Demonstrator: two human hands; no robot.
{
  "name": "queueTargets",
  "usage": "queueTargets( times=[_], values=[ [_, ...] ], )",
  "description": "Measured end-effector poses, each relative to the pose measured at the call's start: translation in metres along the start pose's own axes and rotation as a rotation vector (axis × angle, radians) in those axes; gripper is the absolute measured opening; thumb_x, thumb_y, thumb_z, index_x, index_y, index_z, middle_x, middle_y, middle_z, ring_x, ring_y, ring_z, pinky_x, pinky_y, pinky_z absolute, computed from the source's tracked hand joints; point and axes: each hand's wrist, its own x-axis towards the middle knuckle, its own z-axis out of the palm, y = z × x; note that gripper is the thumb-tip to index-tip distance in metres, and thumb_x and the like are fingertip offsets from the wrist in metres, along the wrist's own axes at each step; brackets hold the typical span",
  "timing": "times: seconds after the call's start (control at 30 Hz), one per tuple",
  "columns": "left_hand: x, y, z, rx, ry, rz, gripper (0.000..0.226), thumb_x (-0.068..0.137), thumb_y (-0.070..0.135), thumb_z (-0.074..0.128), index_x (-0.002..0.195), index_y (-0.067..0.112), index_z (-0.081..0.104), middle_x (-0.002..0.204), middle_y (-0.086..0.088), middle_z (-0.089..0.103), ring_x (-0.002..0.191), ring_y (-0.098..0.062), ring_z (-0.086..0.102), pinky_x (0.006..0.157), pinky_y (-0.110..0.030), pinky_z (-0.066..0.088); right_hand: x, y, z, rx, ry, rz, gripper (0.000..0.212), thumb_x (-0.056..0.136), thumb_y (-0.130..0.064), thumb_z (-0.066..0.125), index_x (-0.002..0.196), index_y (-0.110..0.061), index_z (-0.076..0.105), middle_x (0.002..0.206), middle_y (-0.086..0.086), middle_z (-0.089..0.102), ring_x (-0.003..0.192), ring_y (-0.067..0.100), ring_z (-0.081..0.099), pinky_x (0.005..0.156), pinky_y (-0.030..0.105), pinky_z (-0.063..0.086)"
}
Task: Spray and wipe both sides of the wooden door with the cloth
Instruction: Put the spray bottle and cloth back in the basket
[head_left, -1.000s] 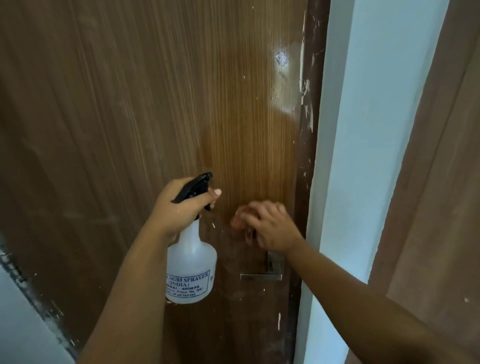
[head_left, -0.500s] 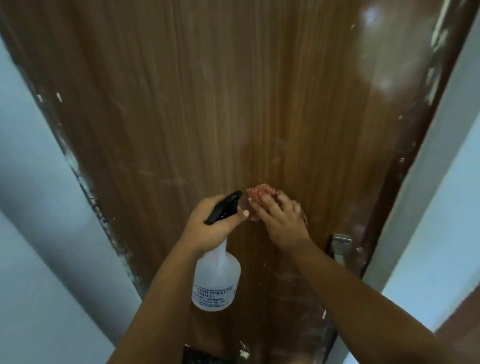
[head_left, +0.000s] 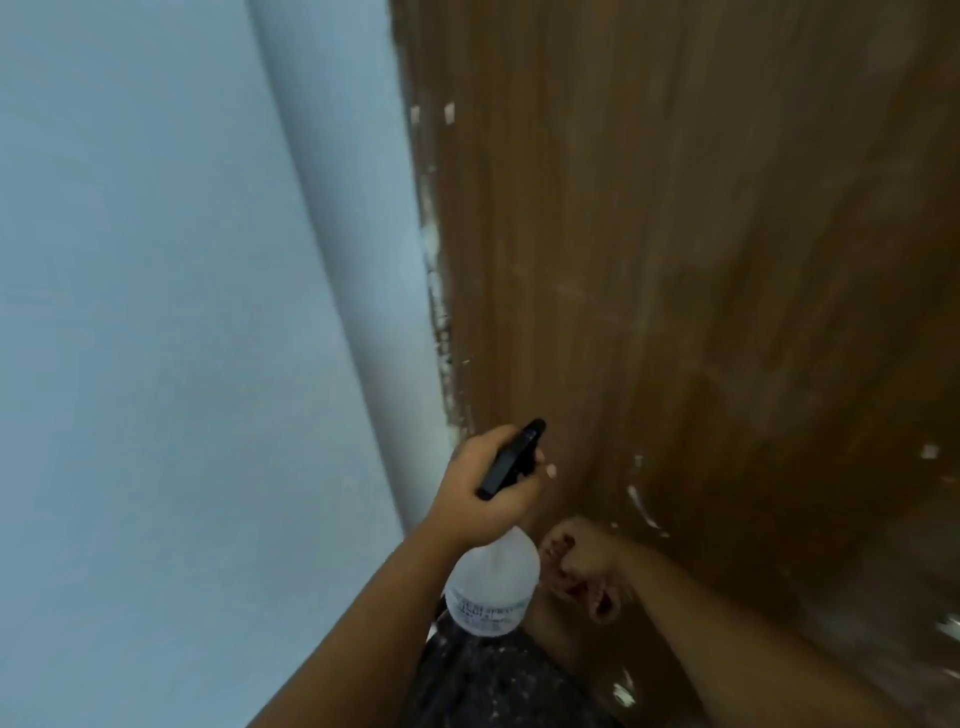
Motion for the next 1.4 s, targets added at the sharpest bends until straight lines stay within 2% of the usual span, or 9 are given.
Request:
queueTargets(
  times=[0.1, 0.17, 0.23, 0.4, 0.67, 0.9, 1.07, 1.2, 1.4],
  values=[
    [-0.027, -0.029, -0.036, 0.117, 0.123, -0.069, 0.028, 0.088, 0.037, 0.074, 0.089, 0.011, 0.062, 0.076, -0.001, 0.064, 0.067, -0.016, 0.063, 0.063, -0.035, 0.051, 0.036, -0.066, 0.034, 0.276, -0.056, -0.082, 0.029, 0.084, 0.010, 0.048, 0.094, -0.012, 0.065, 0.089, 0.007, 0.066, 0.082, 0.018, 0.064, 0.070, 0.030, 0.057],
    [-0.046, -0.046, -0.054, 0.201, 0.206, -0.111, 0.031, 0.089, 0.038, 0.075, 0.089, 0.010, 0.060, 0.076, -0.002, 0.062, 0.065, -0.015, 0.059, 0.061, -0.031, 0.048, 0.046, -0.103, 0.051, 0.471, -0.098, -0.112, 0.033, 0.082, 0.018, 0.041, 0.085, -0.009, 0.061, 0.071, 0.005, 0.060, 0.065, 0.015, 0.058, 0.053, 0.023, 0.046],
    [-0.073, -0.063, -0.073, 0.265, 0.329, -0.178, 0.029, 0.089, 0.036, 0.075, 0.092, 0.012, 0.059, 0.077, 0.004, 0.059, 0.065, -0.009, 0.055, 0.060, -0.023, 0.044, 0.059, -0.135, 0.074, 0.593, -0.189, -0.110, 0.039, 0.078, 0.021, 0.036, 0.084, -0.007, 0.062, 0.062, 0.004, 0.059, 0.061, 0.017, 0.054, 0.051, 0.025, 0.042],
    [-0.147, -0.084, -0.104, 0.410, 0.683, -0.416, 0.025, 0.093, 0.034, 0.069, 0.098, 0.014, 0.056, 0.088, 0.003, 0.057, 0.071, -0.007, 0.052, 0.065, -0.019, 0.042, 0.075, -0.189, 0.141, 0.673, -0.449, -0.067, 0.049, 0.074, 0.019, 0.031, 0.098, -0.003, 0.068, 0.090, 0.016, 0.067, 0.082, 0.032, 0.063, 0.061, 0.034, 0.052],
    [-0.279, -0.049, -0.095, 0.615, 1.193, -0.790, 0.033, 0.093, 0.039, 0.068, 0.106, 0.011, 0.055, 0.095, 0.001, 0.055, 0.080, -0.014, 0.053, 0.072, -0.027, 0.041, 0.012, -0.240, 0.246, 0.413, -0.799, -0.153, 0.054, 0.073, 0.020, 0.027, 0.105, -0.001, 0.065, 0.107, 0.023, 0.064, 0.094, 0.040, 0.063, 0.068, 0.044, 0.056],
    [-0.382, 0.002, -0.023, 0.711, 1.466, -1.138, 0.053, 0.086, 0.055, 0.067, 0.110, 0.010, 0.053, 0.101, -0.002, 0.053, 0.095, -0.022, 0.049, 0.078, -0.034, 0.042, -0.078, -0.228, 0.345, 0.144, -1.017, -0.232, 0.052, 0.065, 0.016, 0.034, 0.097, -0.006, 0.068, 0.105, 0.023, 0.065, 0.101, 0.040, 0.062, 0.097, 0.056, 0.049],
    [-0.455, 0.040, 0.029, 0.665, 1.693, -1.394, 0.065, 0.083, 0.058, 0.071, 0.121, 0.009, 0.050, 0.105, -0.002, 0.048, 0.101, -0.023, 0.048, 0.086, -0.035, 0.042, -0.154, -0.200, 0.414, -0.083, -1.187, -0.302, 0.046, 0.067, 0.017, 0.040, 0.099, 0.000, 0.070, 0.103, 0.025, 0.068, 0.107, 0.044, 0.062, 0.097, 0.060, 0.049],
    [-0.499, 0.066, 0.046, 0.593, 1.981, -1.456, 0.066, 0.081, 0.062, 0.067, 0.125, 0.016, 0.050, 0.106, 0.000, 0.048, 0.102, -0.022, 0.053, 0.084, -0.032, 0.042, -0.213, -0.189, 0.455, -0.206, -1.283, -0.354, 0.041, 0.069, 0.018, 0.042, 0.094, -0.003, 0.067, 0.096, 0.021, 0.067, 0.096, 0.038, 0.063, 0.091, 0.052, 0.054],
    [-0.586, 0.091, 0.043, 0.496, 2.261, -1.544, 0.080, 0.084, 0.063, 0.064, 0.146, 0.022, 0.034, 0.132, -0.008, 0.042, 0.129, -0.031, 0.043, 0.105, -0.045, 0.041, -0.290, -0.192, 0.529, -0.311, -1.331, -0.364, 0.042, 0.067, 0.014, 0.046, 0.092, -0.010, 0.068, 0.098, 0.018, 0.069, 0.100, 0.036, 0.063, 0.091, 0.048, 0.054]
  ],
)
